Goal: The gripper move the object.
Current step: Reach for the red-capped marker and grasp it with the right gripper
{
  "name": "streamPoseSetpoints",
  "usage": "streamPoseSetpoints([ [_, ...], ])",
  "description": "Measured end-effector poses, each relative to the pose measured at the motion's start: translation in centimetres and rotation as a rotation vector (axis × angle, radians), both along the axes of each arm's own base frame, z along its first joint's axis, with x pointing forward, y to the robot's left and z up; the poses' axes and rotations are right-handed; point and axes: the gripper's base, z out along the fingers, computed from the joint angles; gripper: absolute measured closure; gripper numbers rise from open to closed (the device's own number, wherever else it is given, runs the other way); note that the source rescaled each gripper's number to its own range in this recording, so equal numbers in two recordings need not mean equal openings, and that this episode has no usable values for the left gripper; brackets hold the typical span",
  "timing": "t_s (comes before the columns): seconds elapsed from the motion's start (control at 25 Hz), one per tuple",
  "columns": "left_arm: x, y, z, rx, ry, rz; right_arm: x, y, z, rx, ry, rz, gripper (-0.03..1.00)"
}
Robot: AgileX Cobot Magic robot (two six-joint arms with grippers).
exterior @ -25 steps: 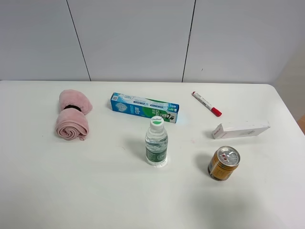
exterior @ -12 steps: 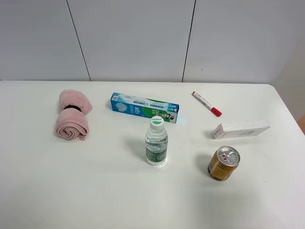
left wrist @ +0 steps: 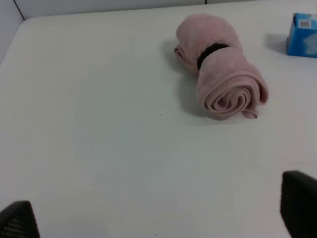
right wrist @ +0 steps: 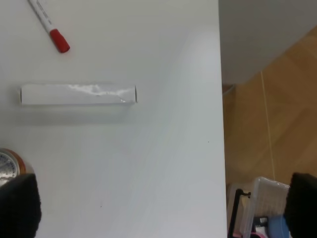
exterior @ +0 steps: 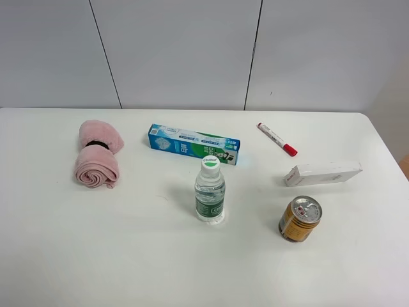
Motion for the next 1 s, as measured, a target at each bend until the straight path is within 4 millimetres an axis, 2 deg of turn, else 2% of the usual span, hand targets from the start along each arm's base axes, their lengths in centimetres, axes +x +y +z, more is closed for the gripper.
streamPoseSetpoints([
  [0.16,0.0,0.0,0.0,0.000,0.000,0.000,4.6,0.2,-0.9,0.012,0.108,0.007,-0.03],
  [0.28,0.0,0.0,0.0,0.000,0.000,0.000,7.2,0.6,-1.7,0.049,0.160,0.030,-0.03],
  [0.52,0.0,0.0,0.0,0.000,0.000,0.000,10.9,1.3,-4.2,0.073,0.245,0.125,-0.03],
  [0.8,0.0,0.0,0.0,0.000,-0.001,0.000,15.5,1.6,-8.4,0.081,0.327,0.180,-0.03],
  [0.88,0.0,0.0,0.0,0.000,-0.001,0.000,17.3,1.8,-10.1,0.100,0.366,0.183,-0.03],
  [1.0,0.0,0.0,0.0,0.000,-0.002,0.000,20.2,1.9,-11.3,0.123,0.401,0.182,-0.03],
])
